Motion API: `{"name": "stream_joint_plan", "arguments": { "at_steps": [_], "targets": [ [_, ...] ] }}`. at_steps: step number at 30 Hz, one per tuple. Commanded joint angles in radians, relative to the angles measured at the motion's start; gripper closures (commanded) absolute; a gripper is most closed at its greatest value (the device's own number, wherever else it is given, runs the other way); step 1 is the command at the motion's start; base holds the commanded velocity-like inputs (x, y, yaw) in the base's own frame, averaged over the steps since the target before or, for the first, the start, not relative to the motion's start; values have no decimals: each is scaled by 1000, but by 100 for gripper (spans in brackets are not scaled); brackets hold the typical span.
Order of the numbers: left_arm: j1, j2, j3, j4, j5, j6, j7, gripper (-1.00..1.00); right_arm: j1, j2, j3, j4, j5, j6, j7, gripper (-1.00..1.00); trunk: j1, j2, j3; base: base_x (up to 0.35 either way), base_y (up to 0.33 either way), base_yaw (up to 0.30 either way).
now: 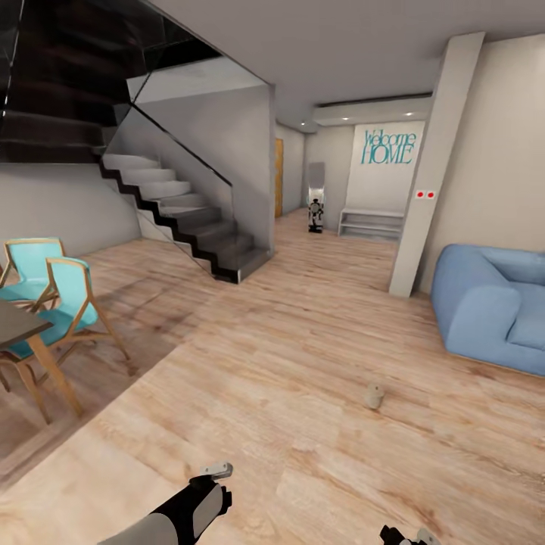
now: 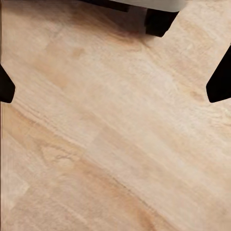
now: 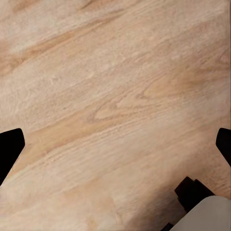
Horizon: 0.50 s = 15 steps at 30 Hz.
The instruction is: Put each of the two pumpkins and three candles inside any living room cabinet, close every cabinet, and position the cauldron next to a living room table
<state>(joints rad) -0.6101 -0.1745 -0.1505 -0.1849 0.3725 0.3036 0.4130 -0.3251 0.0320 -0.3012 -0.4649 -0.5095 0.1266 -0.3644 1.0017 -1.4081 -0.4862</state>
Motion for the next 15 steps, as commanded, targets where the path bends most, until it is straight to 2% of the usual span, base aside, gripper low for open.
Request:
{"name": "stream_joint_plan", "arguments": {
  "at_steps": [1, 9, 15],
  "targets": [
    [0, 0, -8, -2, 8, 5, 7, -100, 0, 0, -2, -3, -6, 4, -4, -100, 1, -1, -1, 350, 0, -266],
    [0, 0, -13, -2, 5, -12, 7, -100, 0, 0, -2, -3, -4, 4, -4, -100, 1, -1, -1, 350, -1, -244],
    [0, 0, -62, -1, -15, -41, 7, -100, 0, 0, -2, -3, -4, 4, -4, -100, 1, -1, -1, 350, -55, -231]
  ]
}}
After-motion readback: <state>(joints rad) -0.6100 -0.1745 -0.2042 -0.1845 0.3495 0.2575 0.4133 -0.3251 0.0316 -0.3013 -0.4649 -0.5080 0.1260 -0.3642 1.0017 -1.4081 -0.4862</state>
